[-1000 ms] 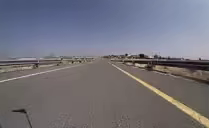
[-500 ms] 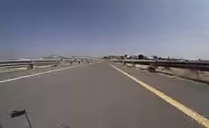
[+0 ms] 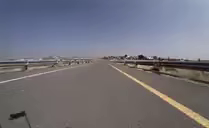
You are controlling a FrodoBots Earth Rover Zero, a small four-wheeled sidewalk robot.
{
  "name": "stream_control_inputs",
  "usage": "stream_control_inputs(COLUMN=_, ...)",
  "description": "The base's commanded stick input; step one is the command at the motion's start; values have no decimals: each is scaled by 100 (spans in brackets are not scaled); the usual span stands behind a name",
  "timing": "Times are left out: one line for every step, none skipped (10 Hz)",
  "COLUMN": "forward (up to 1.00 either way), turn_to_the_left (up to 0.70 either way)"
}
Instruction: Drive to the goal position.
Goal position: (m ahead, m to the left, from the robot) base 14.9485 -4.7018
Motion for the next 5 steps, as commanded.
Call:
stream_control_inputs(forward=100, turn_to_the_left=0)
stream_control_inputs(forward=100, turn_to_the_left=0)
stream_control_inputs(forward=100, turn_to_the_left=0)
stream_control_inputs(forward=100, turn_to_the_left=0)
stream_control_inputs(forward=100, turn_to_the_left=0)
